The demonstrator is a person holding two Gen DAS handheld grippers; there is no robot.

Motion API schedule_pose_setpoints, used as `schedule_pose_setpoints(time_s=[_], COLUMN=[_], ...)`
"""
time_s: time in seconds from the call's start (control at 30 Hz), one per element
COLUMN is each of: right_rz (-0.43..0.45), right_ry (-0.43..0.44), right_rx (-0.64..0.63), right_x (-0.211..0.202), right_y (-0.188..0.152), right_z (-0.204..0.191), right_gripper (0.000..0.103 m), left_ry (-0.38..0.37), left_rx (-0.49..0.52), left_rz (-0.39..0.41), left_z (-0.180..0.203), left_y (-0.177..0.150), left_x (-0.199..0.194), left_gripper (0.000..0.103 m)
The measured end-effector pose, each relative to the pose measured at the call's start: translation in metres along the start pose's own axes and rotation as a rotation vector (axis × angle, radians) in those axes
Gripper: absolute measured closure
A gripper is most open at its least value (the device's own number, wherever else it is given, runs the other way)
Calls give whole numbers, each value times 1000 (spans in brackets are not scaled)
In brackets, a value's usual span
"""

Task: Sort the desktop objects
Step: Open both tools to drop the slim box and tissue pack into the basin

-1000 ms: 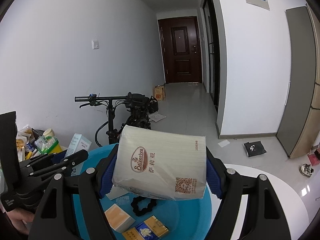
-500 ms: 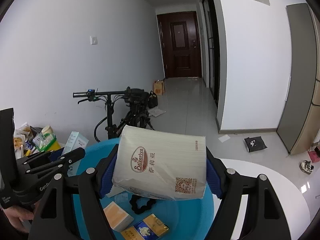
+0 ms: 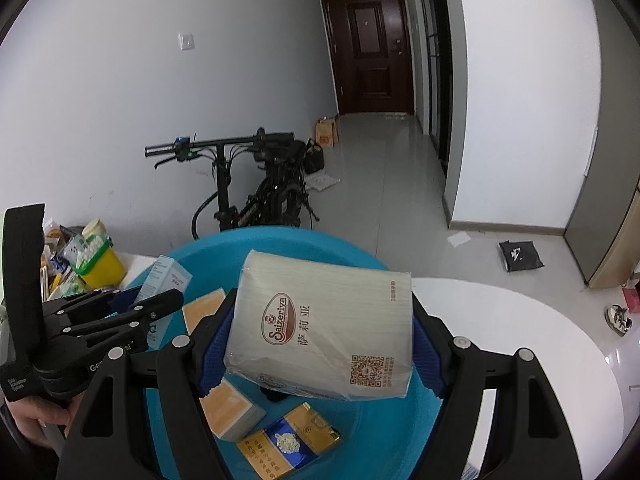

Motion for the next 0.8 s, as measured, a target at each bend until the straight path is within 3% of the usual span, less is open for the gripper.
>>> schedule_pose_setpoints(time_s=[0.23,0.8], right_rz=[-44,-78], right_ry=[6,6], right_rx=[-21,-55], right_x=[7,14], right_y=[-6,-14], right_z=[-3,-10], right_gripper=[29,29], left_ry=[-28,-29], left_rx=[-16,-35], left_rz=[-96,-122], left_z=[0,-7], left_y=[-9,-7], left_x=[18,19], left_gripper=[74,74])
Point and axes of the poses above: each gripper's, at about its wrist camera, not at the fingertips, and x roughly the way its jaws point, z to its right, y to its top, the point moved 3 cm from there along x, roughly the way its jaws point, and after that the axes turned 6 degrees about -y, right-handed, at the moved point
